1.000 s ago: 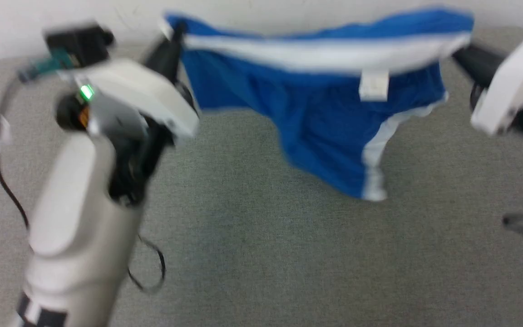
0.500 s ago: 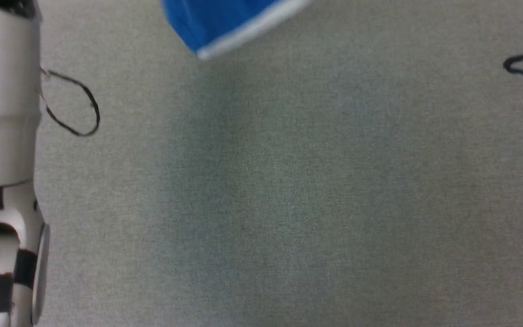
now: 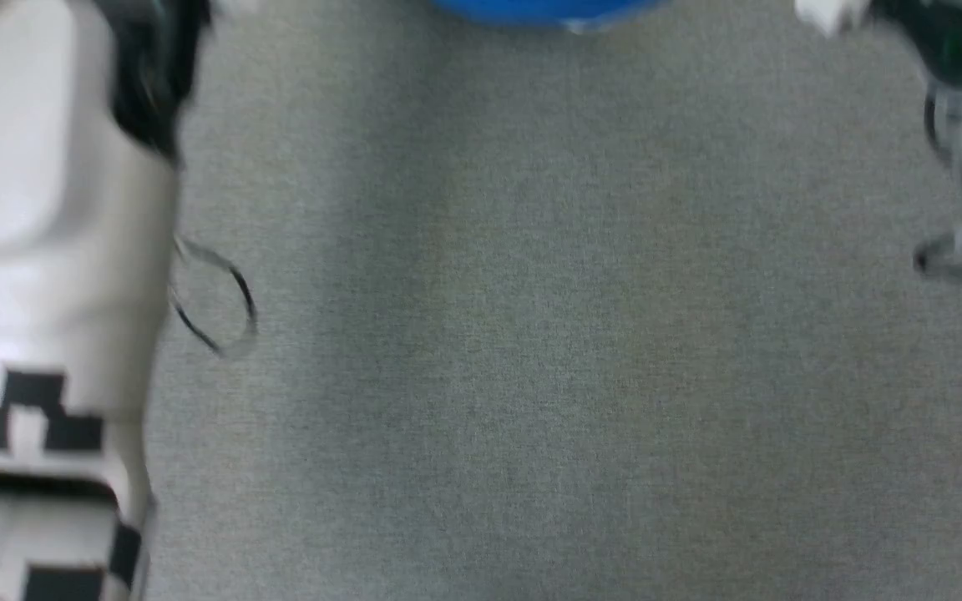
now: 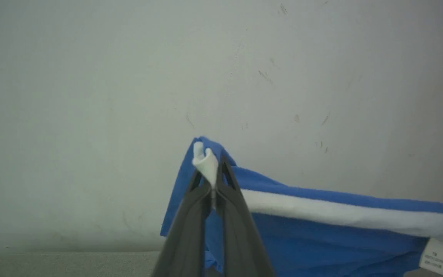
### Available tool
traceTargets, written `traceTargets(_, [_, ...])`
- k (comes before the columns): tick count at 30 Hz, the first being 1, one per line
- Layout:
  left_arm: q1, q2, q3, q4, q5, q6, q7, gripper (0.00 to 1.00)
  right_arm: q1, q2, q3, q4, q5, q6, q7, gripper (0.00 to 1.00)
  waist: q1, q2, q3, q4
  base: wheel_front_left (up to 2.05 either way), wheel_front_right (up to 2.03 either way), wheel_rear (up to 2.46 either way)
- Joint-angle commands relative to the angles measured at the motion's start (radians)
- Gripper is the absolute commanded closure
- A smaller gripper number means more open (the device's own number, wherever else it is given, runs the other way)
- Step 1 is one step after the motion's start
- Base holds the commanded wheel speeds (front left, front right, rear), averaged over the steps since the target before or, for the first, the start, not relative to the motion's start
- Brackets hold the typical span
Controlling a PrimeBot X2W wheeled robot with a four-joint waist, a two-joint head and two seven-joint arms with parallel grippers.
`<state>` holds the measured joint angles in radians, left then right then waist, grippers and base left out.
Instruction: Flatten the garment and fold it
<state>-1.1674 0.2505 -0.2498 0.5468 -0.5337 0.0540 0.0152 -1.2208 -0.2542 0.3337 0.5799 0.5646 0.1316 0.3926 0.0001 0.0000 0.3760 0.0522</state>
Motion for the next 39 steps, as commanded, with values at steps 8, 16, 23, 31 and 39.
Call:
traceTargets(8, [0.478,-0.023,0.024,-0.186,-0.094,0.022,-0.046,1.0,0.509,-0.141,-0.01,-0.243,0.201,-0.001,-0.062,1.0,-0.0001,0.0,-0.192,0.032,0.0,0.0,0.0])
traceTargets(16, [0.979,-0.012,0.044,-0.456,-0.172,0.132,0.046,1.0,1.033,-0.095,-0.175,-0.464,0.21,-0.001,-0.019,1.0,-0.0001,0.0,-0.291,0.027,0.0,0.0,0.0])
traceTargets(23, [1.298,0.013,0.054,-0.618,-0.192,0.263,0.143,1.0,1.322,-0.042,-0.212,-0.599,0.141,-0.001,0.165,1.0,-0.0001,0.0,-0.323,0.026,0.0,0.0,0.0])
traceTargets(31, [1.435,0.04,0.036,-0.707,-0.174,0.34,0.213,1.0,1.48,0.002,-0.262,-0.721,0.132,-0.001,0.371,1.0,-0.0001,0.0,-0.336,0.024,0.0,0.0,0.0])
traceTargets(39, [1.197,0.054,-0.003,-0.709,-0.141,0.273,0.225,1.0,1.362,0.049,-0.319,-0.804,0.064,-0.001,0.413,1.0,-0.0001,0.0,-0.29,0.02,0.0,0.0,0.0])
